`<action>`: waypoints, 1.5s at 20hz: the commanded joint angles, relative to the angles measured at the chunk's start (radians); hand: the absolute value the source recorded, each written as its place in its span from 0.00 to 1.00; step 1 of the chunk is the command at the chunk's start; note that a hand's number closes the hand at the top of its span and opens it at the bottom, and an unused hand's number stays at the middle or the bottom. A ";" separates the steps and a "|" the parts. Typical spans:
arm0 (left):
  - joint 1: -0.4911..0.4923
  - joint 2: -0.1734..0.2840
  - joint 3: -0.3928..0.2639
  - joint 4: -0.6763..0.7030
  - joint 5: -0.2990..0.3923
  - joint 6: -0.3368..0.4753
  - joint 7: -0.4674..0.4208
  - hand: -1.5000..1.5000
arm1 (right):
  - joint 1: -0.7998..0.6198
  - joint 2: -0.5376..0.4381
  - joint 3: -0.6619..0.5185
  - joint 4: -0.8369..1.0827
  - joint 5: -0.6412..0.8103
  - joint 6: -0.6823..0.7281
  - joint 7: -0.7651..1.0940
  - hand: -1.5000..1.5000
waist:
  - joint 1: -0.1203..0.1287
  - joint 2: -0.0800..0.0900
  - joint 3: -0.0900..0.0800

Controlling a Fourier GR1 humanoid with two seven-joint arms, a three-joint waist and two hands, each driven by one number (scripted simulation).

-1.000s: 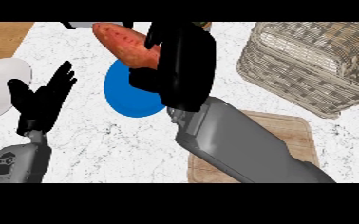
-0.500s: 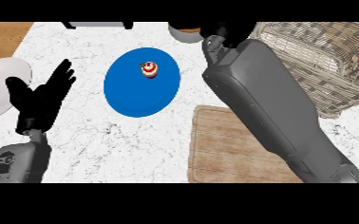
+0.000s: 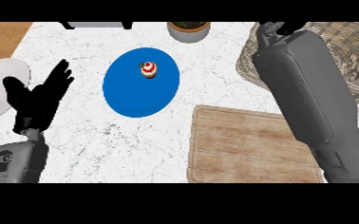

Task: Pick the sweet potato from the cutting board and place it in the basket

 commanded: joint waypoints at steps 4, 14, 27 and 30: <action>0.046 -0.004 -0.001 -0.059 -0.001 -0.004 0.009 0.50 | 0.106 -0.070 -0.082 0.007 -0.033 0.007 -0.117 1.00 | 0.007 0.000 0.000; 0.019 -0.024 -0.034 -0.068 -0.043 0.027 0.032 0.50 | 0.204 -0.084 -0.210 0.138 0.019 -0.277 -0.174 1.00 | 0.006 0.001 0.000; 0.008 0.026 0.020 -0.077 0.014 -0.036 0.059 0.50 | 0.161 -0.152 -0.376 0.321 -0.301 -0.308 -0.612 0.00 | 0.017 0.004 0.001; 0.021 0.008 0.019 -0.070 0.018 -0.027 0.064 0.50 | 0.209 -0.114 -0.423 0.237 -0.320 -0.403 -0.544 0.00 | 0.006 -0.001 0.001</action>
